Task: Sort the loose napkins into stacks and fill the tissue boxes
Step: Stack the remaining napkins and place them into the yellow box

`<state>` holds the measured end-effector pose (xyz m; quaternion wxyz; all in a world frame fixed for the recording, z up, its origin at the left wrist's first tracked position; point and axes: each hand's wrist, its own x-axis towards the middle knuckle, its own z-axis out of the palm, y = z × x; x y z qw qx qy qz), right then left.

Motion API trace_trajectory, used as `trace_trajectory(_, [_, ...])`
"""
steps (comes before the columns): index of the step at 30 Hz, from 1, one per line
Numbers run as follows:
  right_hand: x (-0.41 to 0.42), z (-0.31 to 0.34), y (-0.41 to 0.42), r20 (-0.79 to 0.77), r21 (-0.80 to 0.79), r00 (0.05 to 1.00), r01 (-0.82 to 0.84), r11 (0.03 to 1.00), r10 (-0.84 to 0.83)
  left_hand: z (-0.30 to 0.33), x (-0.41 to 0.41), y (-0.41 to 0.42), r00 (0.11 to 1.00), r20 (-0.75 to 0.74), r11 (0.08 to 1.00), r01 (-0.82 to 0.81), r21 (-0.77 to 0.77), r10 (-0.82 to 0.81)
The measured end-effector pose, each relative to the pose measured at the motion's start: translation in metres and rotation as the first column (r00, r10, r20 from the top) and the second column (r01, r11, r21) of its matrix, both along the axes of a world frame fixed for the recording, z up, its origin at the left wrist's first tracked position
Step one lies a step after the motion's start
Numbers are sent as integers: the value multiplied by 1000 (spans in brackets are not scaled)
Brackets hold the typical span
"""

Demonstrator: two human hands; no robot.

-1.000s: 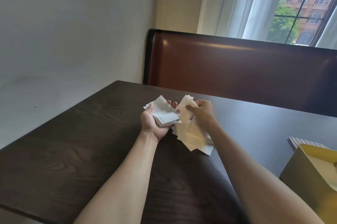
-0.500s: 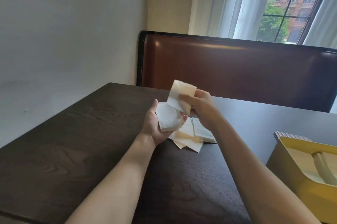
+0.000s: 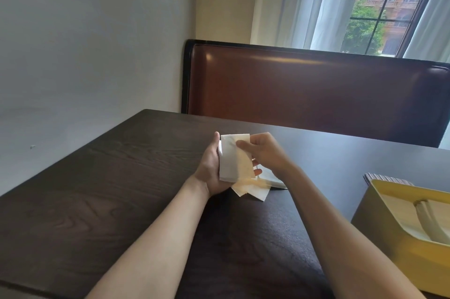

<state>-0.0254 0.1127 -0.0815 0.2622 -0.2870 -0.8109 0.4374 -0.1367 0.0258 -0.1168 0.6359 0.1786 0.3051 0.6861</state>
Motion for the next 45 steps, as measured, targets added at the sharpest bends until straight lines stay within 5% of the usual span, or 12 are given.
trace_trajectory(4, [0, -2, 5, -4, 16, 996, 86, 996, -86, 0, 2, -1, 1000, -13, 1000, 28, 10, -28])
trace_trajectory(8, [15, -3, 18, -59, 51, 963, 267, 962, -264, 4, 2, -7, 990, 137, 1000, -29, -6, 30])
trace_trajectory(14, [36, -37, 43, 329, 305, 898, 190, 933, -291, 6, 2, -5, 983, 136, 993, -119, -23, 121])
trace_trajectory(18, [33, -48, 47, 382, 235, 895, 147, 961, -230, 6, 3, -6, 993, 23, 993, -118, -31, 118])
trace_trajectory(26, [43, -46, 39, -94, 14, 934, 347, 938, -345, 5, 0, -5, 953, -258, 971, -197, -132, 158])
trace_trajectory(29, [46, -43, 35, -125, 35, 913, 395, 918, -388, -2, -2, 2, 902, -346, 932, -326, -157, 258])
trace_trajectory(34, [47, -43, 32, -122, 36, 934, 341, 939, -335, 3, -2, -2, 941, -257, 951, -267, -158, 222])
trace_trajectory(45, [52, -28, 23, -476, -268, 810, 237, 934, -342, -3, -11, 5, 881, -280, 884, -435, -170, 380])
